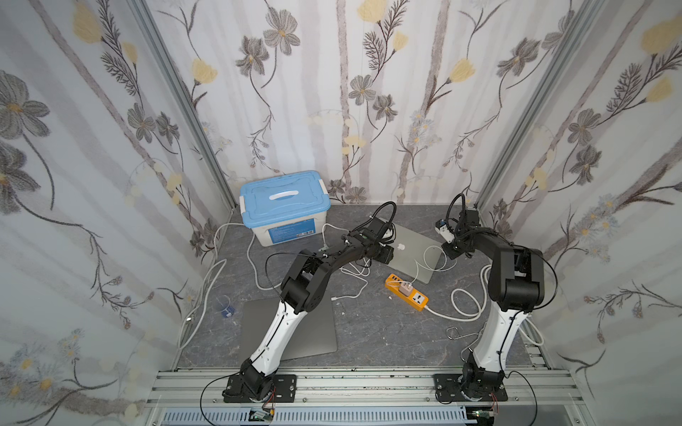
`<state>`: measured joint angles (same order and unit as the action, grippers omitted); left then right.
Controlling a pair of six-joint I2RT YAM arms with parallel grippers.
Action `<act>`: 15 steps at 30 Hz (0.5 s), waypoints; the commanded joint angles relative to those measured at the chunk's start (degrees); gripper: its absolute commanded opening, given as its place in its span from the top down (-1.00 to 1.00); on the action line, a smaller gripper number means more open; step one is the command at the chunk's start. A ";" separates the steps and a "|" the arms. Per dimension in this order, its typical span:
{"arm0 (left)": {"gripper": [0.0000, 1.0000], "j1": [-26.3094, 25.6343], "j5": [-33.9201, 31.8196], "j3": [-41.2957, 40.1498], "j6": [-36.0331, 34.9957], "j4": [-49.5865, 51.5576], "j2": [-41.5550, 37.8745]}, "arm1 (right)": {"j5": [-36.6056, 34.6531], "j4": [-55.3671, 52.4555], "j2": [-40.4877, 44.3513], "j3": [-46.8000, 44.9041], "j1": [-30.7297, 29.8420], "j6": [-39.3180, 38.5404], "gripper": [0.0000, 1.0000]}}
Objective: Unplug the laptop charger
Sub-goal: Remove the charging cable from the laptop.
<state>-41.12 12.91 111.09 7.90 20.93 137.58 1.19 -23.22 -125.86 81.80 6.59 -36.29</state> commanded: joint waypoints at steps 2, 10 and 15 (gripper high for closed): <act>-0.10 0.08 0.10 -0.41 0.25 4.24 0.23 | -0.27 -0.51 -0.36 1.14 -0.33 -1.45 0.16; -0.10 0.01 -0.16 -0.43 -0.10 4.69 0.49 | 1.27 -4.11 -2.19 4.35 -0.42 -1.65 0.16; -0.10 0.08 -0.21 -0.52 -0.21 4.82 0.45 | 0.30 -7.04 -3.53 6.36 -0.85 -2.33 0.17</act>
<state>-41.12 12.88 111.07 7.86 20.97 137.58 1.30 -28.49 -128.88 87.37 6.04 -37.41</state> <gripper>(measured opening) 0.551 0.415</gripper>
